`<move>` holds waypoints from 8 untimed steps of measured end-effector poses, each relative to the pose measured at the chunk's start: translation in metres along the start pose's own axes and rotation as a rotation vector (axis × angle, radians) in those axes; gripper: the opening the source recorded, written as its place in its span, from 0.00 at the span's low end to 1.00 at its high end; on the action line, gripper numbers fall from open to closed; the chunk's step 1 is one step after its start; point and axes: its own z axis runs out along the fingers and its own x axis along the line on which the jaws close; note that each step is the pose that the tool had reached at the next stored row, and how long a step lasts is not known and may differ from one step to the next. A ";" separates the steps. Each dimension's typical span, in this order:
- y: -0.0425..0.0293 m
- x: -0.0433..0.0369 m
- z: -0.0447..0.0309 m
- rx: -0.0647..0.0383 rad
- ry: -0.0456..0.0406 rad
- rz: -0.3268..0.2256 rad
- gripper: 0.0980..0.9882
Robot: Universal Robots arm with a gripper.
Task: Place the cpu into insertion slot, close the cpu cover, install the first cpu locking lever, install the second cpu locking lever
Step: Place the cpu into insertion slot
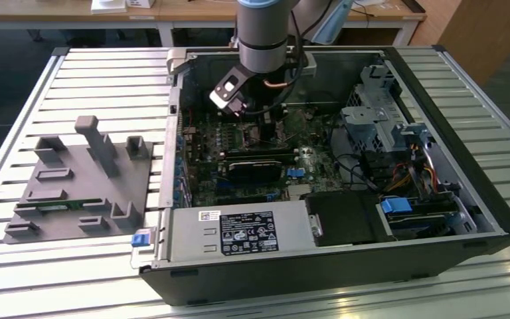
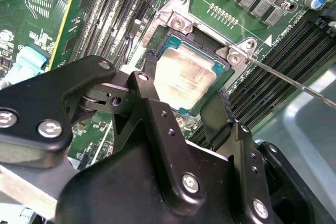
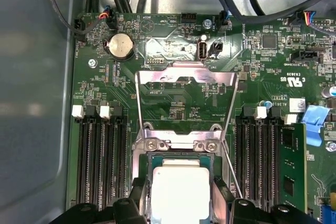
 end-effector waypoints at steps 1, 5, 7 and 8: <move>0.0002 0.0000 -0.0006 0.001 0.0000 0.000 0.58; 0.0015 0.0001 -0.0033 0.010 0.0002 0.001 0.58; 0.0024 0.0001 -0.0048 0.016 0.0000 0.001 0.49; 0.0029 0.0001 -0.0055 0.019 -0.0001 0.001 0.42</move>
